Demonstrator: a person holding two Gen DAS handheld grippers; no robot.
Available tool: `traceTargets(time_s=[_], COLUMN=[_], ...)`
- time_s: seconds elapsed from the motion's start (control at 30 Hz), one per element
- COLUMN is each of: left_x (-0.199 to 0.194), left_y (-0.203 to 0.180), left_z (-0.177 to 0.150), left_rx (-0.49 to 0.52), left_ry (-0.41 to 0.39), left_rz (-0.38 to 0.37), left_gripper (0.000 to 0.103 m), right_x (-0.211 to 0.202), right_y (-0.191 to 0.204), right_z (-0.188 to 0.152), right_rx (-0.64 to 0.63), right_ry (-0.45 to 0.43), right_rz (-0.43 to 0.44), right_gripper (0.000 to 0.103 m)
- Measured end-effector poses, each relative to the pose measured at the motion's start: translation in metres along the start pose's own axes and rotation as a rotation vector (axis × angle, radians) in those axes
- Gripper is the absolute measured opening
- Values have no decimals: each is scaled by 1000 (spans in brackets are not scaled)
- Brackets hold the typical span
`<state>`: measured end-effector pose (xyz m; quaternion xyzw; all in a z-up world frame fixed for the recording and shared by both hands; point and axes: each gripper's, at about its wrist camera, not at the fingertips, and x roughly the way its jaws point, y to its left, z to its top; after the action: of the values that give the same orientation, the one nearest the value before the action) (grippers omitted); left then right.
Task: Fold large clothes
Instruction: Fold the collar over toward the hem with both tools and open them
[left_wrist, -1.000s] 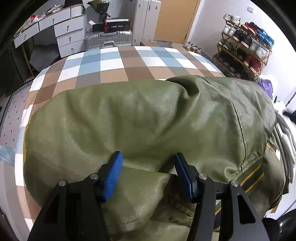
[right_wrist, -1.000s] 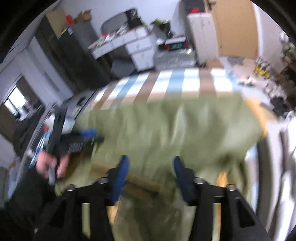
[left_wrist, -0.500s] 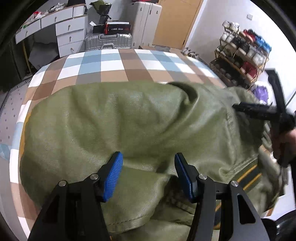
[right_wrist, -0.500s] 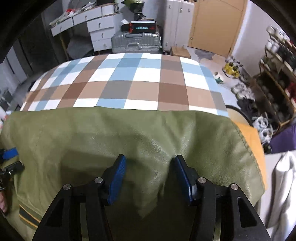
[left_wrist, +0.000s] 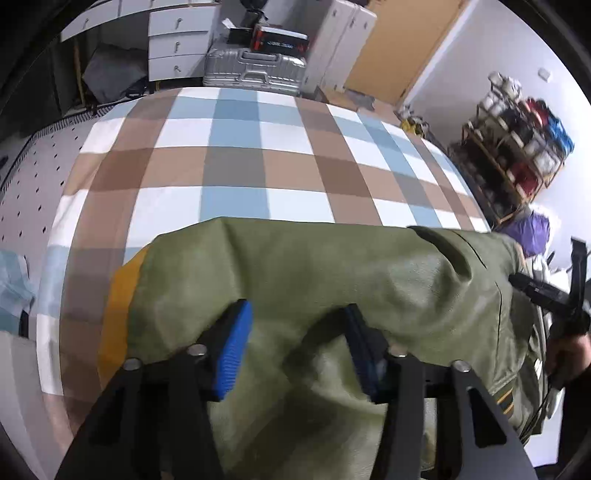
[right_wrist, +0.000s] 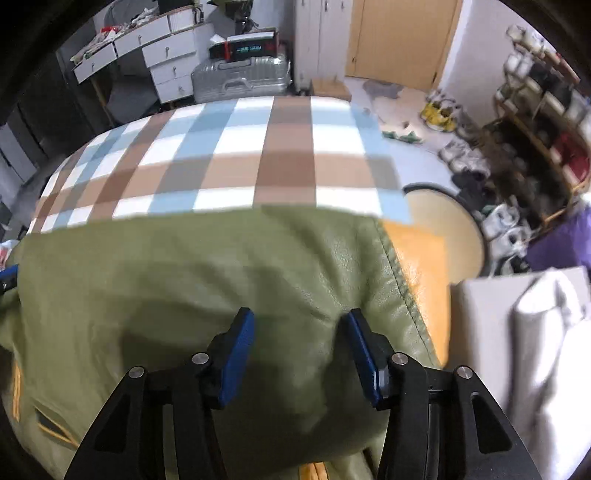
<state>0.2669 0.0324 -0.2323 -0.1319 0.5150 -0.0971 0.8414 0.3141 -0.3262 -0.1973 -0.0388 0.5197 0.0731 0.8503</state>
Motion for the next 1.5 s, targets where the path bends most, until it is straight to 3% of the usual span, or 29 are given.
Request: traceTargets(time_s=[0.03,0.13,0.17,0.23,0.4,0.43,0.5,0.53,0.57,0.63,0.73,0.8,0.87,0.93,1.0,1.03,1.13,1.2,1.27,1.33,1.43,1.5], left_x=[-2,-5,-7,-15,-52,-58,-72,-75,-76,-68,-21,3,31,36,39,37,29,19,-8,-41,-59,-31], left_y=[6,31,41,45,10,3,-27,-42,-53,-80,-117,-117,-113,-99,-99,-98,-95,-94,-87,-84,-53,-25], left_z=[-3,-11,-15,-17,-15,-14,-12,-11,-11,-7,2,2,-2,-10,-17,-20,-23,-25,-29,-29,-27,-34], left_rx=[-22,-115,-152,-202,-103,-72,8,39,65,141,254,283,293,270,305,314,315,314,310,311,267,183], left_ry=[-4,-16,-20,-18,-61,-74,-105,-117,-127,-118,17,89,170,168,149,137,123,149,150,75,-17,120], left_rz=[-17,-54,-86,-151,-64,-66,-69,-74,-80,-51,79,155,281,294,312,320,305,285,196,164,239,240], left_gripper=[34,5,1,1,2,3,24,56,76,76,76,76,87,94,95,95,95,94,93,93,93,93], right_x=[1,2,3,3,-2,-5,-16,-22,-32,-47,-51,-56,-56,-37,6,19,23,19,8,-12,-27,-14], right_y=[-3,-9,-13,-20,-10,-6,1,3,6,18,49,78,99,117,124,124,134,132,120,101,64,41], right_z=[-4,-12,-16,-23,-30,-28,-20,-17,-15,-6,7,14,17,20,16,11,4,4,8,11,15,13], right_rx=[21,19,28,45,-10,-25,-49,-49,-44,-23,-36,-90,-141,-193,-229,-233,-287,-303,-298,-278,-230,-166], right_ry=[-14,-29,-29,-26,-23,-19,-28,-54,-90,-138,-120,-156,-205,-174,-36,-20,-48,-33,-14,-57,-121,-60], right_rz=[15,42,59,88,29,10,-3,25,68,120,204,229,215,155,41,38,-16,-5,47,34,-85,-113], right_gripper=[50,50,50,50,50,50,50,50,50,50,50,49,49,48,48,48,48,48,47,47,50,50])
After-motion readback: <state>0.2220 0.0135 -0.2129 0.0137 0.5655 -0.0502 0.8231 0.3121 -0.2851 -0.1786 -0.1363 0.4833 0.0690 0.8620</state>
